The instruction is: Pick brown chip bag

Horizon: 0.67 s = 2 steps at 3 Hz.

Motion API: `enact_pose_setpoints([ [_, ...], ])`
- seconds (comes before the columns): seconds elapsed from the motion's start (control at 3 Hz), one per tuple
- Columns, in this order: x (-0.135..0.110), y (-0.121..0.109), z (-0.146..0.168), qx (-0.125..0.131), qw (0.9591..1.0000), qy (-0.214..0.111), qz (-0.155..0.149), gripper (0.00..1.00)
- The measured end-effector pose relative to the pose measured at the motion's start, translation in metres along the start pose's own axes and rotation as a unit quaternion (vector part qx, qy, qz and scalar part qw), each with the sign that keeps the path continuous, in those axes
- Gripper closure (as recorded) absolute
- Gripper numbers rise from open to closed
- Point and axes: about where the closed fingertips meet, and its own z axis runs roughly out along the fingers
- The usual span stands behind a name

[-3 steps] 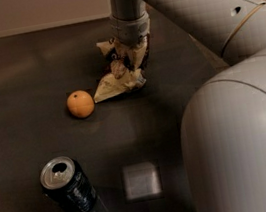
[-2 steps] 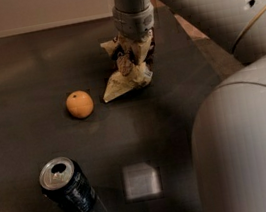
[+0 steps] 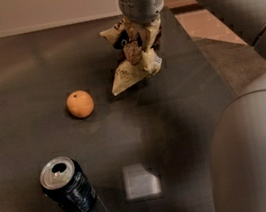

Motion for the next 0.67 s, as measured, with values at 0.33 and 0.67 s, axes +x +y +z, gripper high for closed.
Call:
enact_pose_setpoints([
  [0.33,-0.002,0.002,-0.025,0.022,0.9992,-0.001,-0.034,1.00],
  [0.67,-0.001,-0.011,-0.057,0.067,0.9948,0.015,-0.075,1.00],
])
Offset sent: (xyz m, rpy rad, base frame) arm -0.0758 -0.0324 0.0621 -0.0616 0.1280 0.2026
